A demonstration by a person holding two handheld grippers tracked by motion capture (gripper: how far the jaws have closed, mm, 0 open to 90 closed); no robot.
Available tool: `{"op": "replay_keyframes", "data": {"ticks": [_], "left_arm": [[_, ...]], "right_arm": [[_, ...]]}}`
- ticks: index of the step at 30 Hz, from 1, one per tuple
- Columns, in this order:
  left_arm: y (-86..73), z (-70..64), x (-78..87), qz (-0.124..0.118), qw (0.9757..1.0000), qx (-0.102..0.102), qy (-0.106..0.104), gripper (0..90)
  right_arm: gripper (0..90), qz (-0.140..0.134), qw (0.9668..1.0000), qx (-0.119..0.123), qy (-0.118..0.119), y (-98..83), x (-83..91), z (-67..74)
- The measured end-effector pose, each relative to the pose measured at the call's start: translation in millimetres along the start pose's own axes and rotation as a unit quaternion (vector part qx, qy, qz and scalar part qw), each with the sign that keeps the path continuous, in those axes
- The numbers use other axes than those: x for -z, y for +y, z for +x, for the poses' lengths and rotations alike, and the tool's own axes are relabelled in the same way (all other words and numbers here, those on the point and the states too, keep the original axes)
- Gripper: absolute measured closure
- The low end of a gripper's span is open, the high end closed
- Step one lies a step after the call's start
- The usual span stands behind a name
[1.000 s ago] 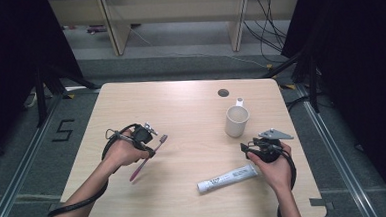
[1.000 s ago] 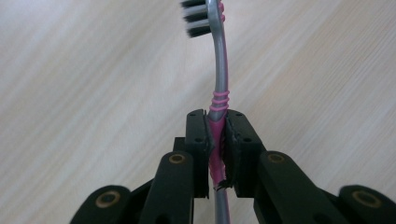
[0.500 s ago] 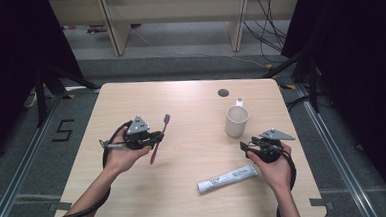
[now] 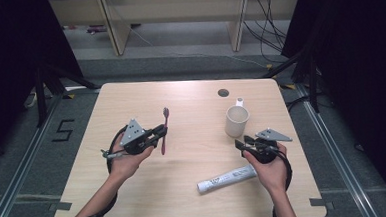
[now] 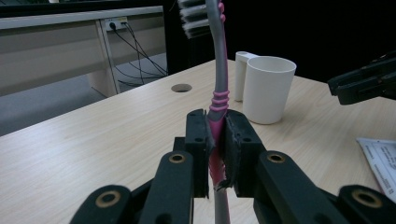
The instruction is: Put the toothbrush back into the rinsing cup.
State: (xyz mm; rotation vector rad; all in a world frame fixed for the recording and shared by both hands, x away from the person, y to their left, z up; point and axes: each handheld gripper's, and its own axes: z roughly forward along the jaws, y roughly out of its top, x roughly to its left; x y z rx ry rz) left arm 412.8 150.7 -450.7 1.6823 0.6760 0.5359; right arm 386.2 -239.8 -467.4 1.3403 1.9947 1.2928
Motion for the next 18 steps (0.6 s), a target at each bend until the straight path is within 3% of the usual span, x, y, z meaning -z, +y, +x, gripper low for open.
{"op": "replay_keyframes", "data": {"ticks": [3, 4, 5, 6, 7, 11, 13, 14, 16, 18], "left_arm": [[-1.5, -2.9, -3.6, -0.016, 0.9998, 0.0, -0.008, 80.2], [-1.2, -4.6, -3.4, -0.01, 0.9999, -0.002, -0.004, 80.2], [-1.5, -5.5, -4.5, -0.012, 0.9999, -0.001, -0.007, 80.2], [-2.0, -7.1, -6.2, -0.017, 0.9998, -0.002, -0.007, 80.2], [-1.9, -8.4, -6.9, -0.014, 0.9999, -0.004, -0.007, 80.1], [-1.8, -13.2, -10.8, -0.019, 0.9997, -0.006, -0.011, 80.2], [-1.0, -15.6, -12.6, -0.021, 0.9997, -0.007, -0.013, 80.2], [-0.7, -16.5, -13.2, -0.023, 0.9996, -0.008, -0.013, 80.2], [-0.3, -16.9, -13.9, -0.023, 0.9996, -0.01, -0.014, 80.1], [0.2, -19.2, -17.4, -0.023, 0.9995, -0.013, -0.015, 80.1]], "right_arm": [[61.1, -0.017, 0.9998, 0.003, 0.013, 2.1, -1.0, 7.1], [61.8, -0.014, 0.9996, -0.017, 0.017, 3.5, 1.0, 13.4], [62.7, -0.03, 0.9991, 0.002, 0.029, 5.6, -0.9, 15.7], [63.9, -0.037, 0.9989, 0.007, 0.028, 6.9, -1.7, 18.5], [64.9, -0.04, 0.9983, -0.006, 0.041, 10.0, -0.8, 26.5], [66.0, -0.06, 0.9958, 0.027, 0.064, 21.3, -4.0, 44.4], [66.5, -0.062, 0.9951, 0.022, 0.073, 25.4, -5.5, 53.8], [67.0, -0.071, 0.9936, 0.031, 0.082, 28.8, -7.8, 57.7], [67.6, -0.065, 0.9937, 0.021, 0.089, 31.1, -8.2, 63.7], [68.8, -0.077, 0.9906, 0.039, 0.106, 38.4, -15.4, 75.8]]}}
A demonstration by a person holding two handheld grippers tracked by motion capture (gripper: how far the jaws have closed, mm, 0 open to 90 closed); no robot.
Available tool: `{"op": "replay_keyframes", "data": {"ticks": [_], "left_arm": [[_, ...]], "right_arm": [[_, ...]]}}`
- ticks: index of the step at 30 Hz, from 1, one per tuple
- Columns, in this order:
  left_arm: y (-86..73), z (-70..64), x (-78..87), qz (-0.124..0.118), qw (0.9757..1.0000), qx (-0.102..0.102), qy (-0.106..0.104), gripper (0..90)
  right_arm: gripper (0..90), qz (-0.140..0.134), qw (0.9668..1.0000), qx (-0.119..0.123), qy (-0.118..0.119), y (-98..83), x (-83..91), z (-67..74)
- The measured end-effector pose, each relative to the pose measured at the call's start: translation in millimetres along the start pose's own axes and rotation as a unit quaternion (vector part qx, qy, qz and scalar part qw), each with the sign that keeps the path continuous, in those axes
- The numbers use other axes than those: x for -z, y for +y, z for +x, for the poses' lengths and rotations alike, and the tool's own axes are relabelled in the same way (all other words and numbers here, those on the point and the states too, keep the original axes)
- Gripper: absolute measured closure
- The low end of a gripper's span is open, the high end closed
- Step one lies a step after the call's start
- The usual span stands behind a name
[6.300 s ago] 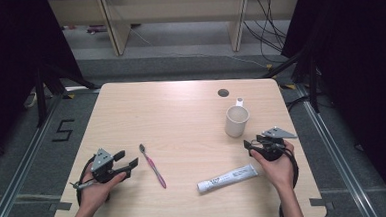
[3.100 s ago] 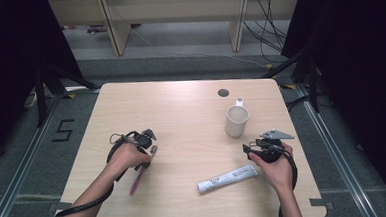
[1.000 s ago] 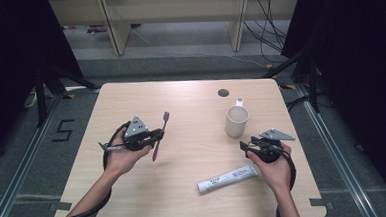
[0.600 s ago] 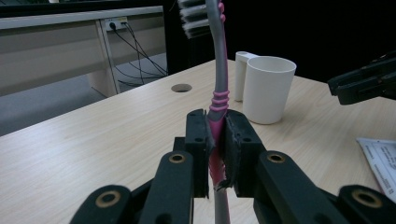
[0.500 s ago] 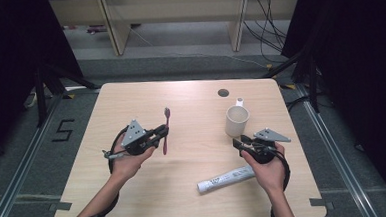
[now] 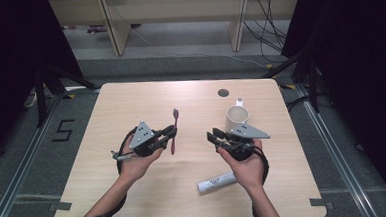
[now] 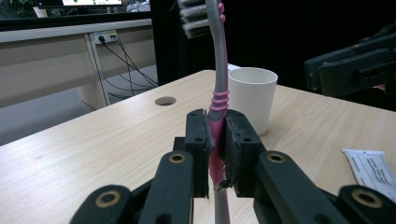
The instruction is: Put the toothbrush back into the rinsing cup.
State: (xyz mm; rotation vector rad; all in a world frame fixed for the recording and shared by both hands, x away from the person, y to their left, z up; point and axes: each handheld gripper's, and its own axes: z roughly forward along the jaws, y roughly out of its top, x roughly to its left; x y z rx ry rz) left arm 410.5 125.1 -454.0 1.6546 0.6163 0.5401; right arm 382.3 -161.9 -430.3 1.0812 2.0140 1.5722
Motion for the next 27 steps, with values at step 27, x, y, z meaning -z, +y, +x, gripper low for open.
{"op": "replay_keyframes", "data": {"ticks": [27], "left_arm": [[8.2, -24.6, -17.1, -0.01, 0.9991, -0.041, 0.009, 80.1]], "right_arm": [[72.0, -0.031, 0.9985, -0.031, 0.034, 31.3, -39.8, 30.5]]}}
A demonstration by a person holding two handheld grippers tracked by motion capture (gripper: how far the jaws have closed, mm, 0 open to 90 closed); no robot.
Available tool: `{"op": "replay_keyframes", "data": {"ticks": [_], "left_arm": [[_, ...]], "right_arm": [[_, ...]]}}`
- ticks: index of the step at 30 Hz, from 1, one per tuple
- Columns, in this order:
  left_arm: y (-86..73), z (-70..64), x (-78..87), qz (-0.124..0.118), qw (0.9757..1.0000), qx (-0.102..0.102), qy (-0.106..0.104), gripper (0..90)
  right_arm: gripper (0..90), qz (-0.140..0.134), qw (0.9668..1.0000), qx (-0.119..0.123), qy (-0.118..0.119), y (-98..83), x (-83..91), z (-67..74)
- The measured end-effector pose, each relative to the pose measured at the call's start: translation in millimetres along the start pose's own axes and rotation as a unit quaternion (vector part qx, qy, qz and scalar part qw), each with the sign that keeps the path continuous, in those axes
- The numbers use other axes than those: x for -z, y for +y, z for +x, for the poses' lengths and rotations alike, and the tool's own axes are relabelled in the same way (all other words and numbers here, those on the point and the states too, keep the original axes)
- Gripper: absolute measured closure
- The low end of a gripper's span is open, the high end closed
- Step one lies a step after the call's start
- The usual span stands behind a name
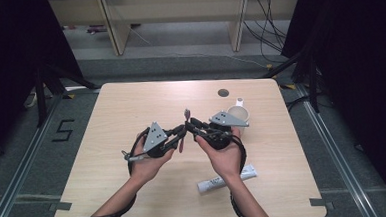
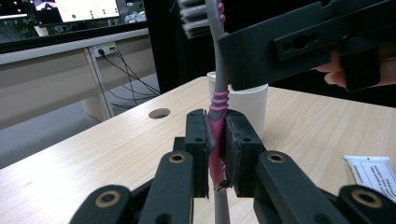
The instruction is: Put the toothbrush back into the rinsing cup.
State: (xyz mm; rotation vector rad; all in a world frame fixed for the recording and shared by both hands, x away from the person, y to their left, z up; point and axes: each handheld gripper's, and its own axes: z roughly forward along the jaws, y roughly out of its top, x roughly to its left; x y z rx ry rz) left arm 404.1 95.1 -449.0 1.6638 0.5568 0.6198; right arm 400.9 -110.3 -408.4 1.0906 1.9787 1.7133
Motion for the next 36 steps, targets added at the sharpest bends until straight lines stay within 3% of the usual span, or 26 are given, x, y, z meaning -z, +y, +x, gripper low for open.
{"op": "replay_keyframes", "data": {"ticks": [12, 17, 21, 25, 36], "left_arm": [[4.2, -7.4, -1.5, -0.001, 0.9998, -0.02, 0.006, 80.1], [4.8, -8.8, -2.1, -0.001, 0.9998, -0.018, 0.006, 80.1], [5.7, -9.7, -2.7, -0.001, 0.9998, -0.017, 0.007, 80.0], [6.2, -10.1, -3.1, 0.001, 0.9999, -0.016, 0.003, 79.4], [4.1, -10.2, 0.1, 0.033, 0.9987, -0.038, -0.006, 56.5]], "right_arm": [[76.9, 0.006, 0.9999, -0.012, -0.009, 0.3, -3.3, 1.3], [83.0, 0.007, 0.9998, -0.008, -0.015, 1.2, -3.0, 2.2], [84.2, 0.008, 0.9997, -0.012, -0.018, 2.3, -2.1, 3.6], [84.4, 0.009, 0.9997, 0.0, -0.024, 3.2, -1.6, 3.4], [84.5, -0.012, 0.9983, 0.014, -0.055, 11.0, 8.8, -4.5]]}}
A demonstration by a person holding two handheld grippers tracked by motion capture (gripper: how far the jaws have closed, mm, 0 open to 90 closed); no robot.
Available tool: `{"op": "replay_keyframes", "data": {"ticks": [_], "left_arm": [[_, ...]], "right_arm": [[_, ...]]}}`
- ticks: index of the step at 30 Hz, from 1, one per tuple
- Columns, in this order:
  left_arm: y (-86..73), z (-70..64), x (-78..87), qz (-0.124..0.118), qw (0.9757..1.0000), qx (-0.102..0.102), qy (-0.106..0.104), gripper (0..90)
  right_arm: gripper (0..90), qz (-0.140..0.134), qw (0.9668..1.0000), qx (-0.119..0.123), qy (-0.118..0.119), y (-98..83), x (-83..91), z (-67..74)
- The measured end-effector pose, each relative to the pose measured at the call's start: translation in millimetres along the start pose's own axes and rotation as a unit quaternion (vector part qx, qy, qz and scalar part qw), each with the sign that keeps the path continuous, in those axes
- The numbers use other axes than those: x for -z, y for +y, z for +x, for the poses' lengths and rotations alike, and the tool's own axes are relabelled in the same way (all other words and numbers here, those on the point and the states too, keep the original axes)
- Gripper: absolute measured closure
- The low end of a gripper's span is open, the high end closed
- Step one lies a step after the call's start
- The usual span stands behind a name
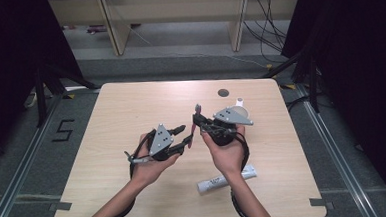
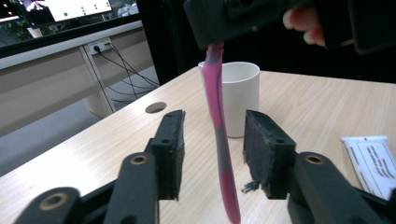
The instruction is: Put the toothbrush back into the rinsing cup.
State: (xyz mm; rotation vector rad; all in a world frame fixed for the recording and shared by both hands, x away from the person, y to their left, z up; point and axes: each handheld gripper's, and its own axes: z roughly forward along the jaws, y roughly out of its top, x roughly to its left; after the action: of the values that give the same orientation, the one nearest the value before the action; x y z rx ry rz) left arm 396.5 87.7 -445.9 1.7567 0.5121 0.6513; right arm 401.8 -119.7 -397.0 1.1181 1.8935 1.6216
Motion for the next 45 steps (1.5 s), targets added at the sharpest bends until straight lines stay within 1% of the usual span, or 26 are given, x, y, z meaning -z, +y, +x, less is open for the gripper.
{"op": "replay_keyframes", "data": {"ticks": [4, 7, 9, 13, 15, 17, 18, 20, 21, 23, 24, 25, 27, 28, 31, 32, 33, 34, 35, 37, 38, 40, 41, 42, 43, 45], "left_arm": [[-0.2, 3.7, 4.0, 0.013, 0.9999, 0.002, -0.003, 51.3], [-0.8, 5.6, 6.5, 0.019, 0.9998, 0.0, -0.002, 48.7], [-2.1, 8.0, 10.2, 0.025, 0.9997, -0.004, 0.004, 47.3], [-6.1, 14.2, 19.5, 0.04, 0.999, -0.011, 0.014, 46.4], [-8.4, 17.1, 23.2, 0.043, 0.9989, -0.007, 0.013, 46.6], [-10.8, 20.7, 27.2, 0.046, 0.9988, -0.004, 0.018, 46.6], [-11.8, 22.4, 29.0, 0.047, 0.9987, -0.005, 0.02, 46.6], [-13.9, 25.2, 32.4, 0.051, 0.9984, -0.002, 0.023, 46.5], [-14.5, 26.4, 33.7, 0.053, 0.9983, -0.002, 0.024, 46.3], [-16.1, 29.2, 38.1, 0.053, 0.9983, 0.001, 0.026, 46.1], [-16.8, 30.2, 40.1, 0.053, 0.9982, 0.003, 0.028, 46.0], [-16.8, 30.2, 40.1, 0.053, 0.9982, 0.003, 0.028, 46.0], [-18.2, 32.2, 43.1, 0.051, 0.9982, 0.007, 0.032, 45.9], [-19.7, 34.2, 45.7, 0.048, 0.9982, 0.014, 0.033, 45.7], [-21.1, 36.0, 48.4, 0.047, 0.9981, 0.019, 0.035, 44.3], [-22.2, 37.3, 50.5, 0.044, 0.9981, 0.026, 0.034, 43.8], [-22.8, 38.0, 51.8, 0.041, 0.9981, 0.03, 0.035, 43.4], [-23.6, 38.8, 53.5, 0.04, 0.998, 0.031, 0.038, 42.7], [-23.6, 38.8, 53.5, 0.04, 0.998, 0.031, 0.038, 41.7], [-26.0, 41.5, 57.4, 0.044, 0.9976, 0.031, 0.044, 40.6], [-27.8, 42.9, 59.0, 0.042, 0.9974, 0.037, 0.046, 40.3], [-31.2, 45.7, 63.0, 0.041, 0.9969, 0.037, 0.056, 39.5], [-33.1, 46.8, 65.7, 0.041, 0.9965, 0.041, 0.06, 39.1], [-35.4, 48.9, 68.0, 0.037, 0.9965, 0.042, 0.062, 39.0], [-37.2, 50.5, 71.0, 0.039, 0.9961, 0.043, 0.067, 38.9], [-41.7, 53.3, 76.1, 0.038, 0.9955, 0.046, 0.073, 38.9]], "right_arm": [[84.5, -0.005, 0.9999, 0.009, -0.009, 2.7, 3.5, -4.4], [84.5, -0.008, 0.9998, 0.002, -0.016, 3.6, 5.5, -6.4], [84.5, -0.009, 0.9998, 0.005, -0.018, 5.2, 8.0, -10.3], [84.5, -0.015, 0.9995, 0.006, -0.027, 8.4, 13.1, -15.8], [84.5, -0.017, 0.9993, 0.009, -0.031, 10.3, 15.9, -18.8], [84.5, -0.019, 0.9991, -0.001, -0.039, 12.1, 19.7, -21.1], [84.5, -0.026, 0.9987, 0.013, -0.043, 13.0, 20.8, -24.4], [84.5, -0.025, 0.9984, 0.014, -0.048, 14.3, 22.9, -27.2], [84.5, -0.028, 0.9985, 0.005, -0.047, 15.0, 25.0, -28.0], [84.5, -0.031, 0.9979, 0.016, -0.056, 16.6, 27.9, -32.4], [84.5, -0.03, 0.998, 0.008, -0.056, 16.9, 29.4, -33.1], [84.5, -0.03, 0.9976, 0.015, -0.061, 17.7, 31.4, -35.5], [84.5, -0.032, 0.9975, 0.006, -0.062, 18.6, 33.3, -37.4], [84.5, -0.034, 0.9971, 0.01, -0.067, 19.4, 35.0, -39.9], [84.5, -0.038, 0.9968, 0.008, -0.07, 21.3, 37.7, -43.4], [84.5, -0.038, 0.9959, 0.02, -0.08, 22.1, 39.3, -45.8], [84.5, -0.039, 0.9965, 0.006, -0.074, 22.1, 39.7, -45.3], [84.5, -0.039, 0.9959, 0.013, -0.08, 22.4, 40.7, -46.7], [84.5, -0.037, 0.9959, 0.01, -0.082, 22.9, 41.7, -48.0], [84.5, -0.042, 0.9956, 0.014, -0.083, 23.3, 42.3, -50.7], [84.5, -0.038, 0.9955, 0.01, -0.086, 24.1, 43.8, -51.2], [84.5, -0.043, 0.9942, 0.018, -0.097, 25.2, 45.4, -53.8], [84.5, -0.042, 0.9945, 0.015, -0.095, 25.9, 46.3, -54.4], [84.5, -0.042, 0.9938, 0.022, -0.1, 26.8, 47.2, -56.3], [84.5, -0.04, 0.994, 0.017, -0.1, 27.4, 47.6, -56.5], [84.5, -0.038, 0.9934, 0.023, -0.106, 29.0, 48.7, -59.5]]}}
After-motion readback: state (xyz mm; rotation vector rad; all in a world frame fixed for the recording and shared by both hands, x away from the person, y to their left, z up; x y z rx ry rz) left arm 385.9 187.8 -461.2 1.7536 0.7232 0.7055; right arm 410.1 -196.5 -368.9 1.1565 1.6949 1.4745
